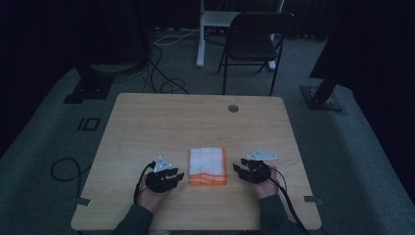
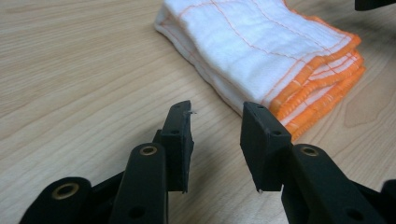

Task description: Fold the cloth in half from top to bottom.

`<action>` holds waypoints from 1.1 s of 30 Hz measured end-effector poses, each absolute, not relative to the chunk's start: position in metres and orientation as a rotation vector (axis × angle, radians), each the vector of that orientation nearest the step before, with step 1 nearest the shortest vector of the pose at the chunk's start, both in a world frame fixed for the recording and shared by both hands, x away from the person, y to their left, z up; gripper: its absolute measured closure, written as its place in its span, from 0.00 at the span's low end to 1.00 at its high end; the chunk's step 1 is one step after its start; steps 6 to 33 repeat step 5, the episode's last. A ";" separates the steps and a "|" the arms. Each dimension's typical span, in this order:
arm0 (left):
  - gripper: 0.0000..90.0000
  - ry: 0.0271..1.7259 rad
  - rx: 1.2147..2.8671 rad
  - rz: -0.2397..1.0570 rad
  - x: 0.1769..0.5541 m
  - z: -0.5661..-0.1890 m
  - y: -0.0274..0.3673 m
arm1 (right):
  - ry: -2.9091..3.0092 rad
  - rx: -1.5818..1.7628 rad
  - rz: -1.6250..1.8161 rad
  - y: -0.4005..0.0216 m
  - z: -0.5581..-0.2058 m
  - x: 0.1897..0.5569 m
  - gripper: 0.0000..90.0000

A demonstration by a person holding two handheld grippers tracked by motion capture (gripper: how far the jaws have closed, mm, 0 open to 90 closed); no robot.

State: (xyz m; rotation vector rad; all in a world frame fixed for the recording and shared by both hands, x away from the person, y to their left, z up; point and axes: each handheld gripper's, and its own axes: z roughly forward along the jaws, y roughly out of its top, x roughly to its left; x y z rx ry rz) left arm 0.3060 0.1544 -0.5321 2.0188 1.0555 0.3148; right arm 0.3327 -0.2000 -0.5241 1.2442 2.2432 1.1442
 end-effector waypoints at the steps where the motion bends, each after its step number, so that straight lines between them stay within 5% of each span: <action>1: 0.71 1.059 2.016 0.316 0.306 -0.532 0.156 | 2.243 1.247 1.142 -0.201 -0.525 0.333 0.61; 33: 0.71 1.071 2.005 0.314 0.308 -0.532 0.159 | 2.246 1.263 1.147 -0.202 -0.527 0.336 0.61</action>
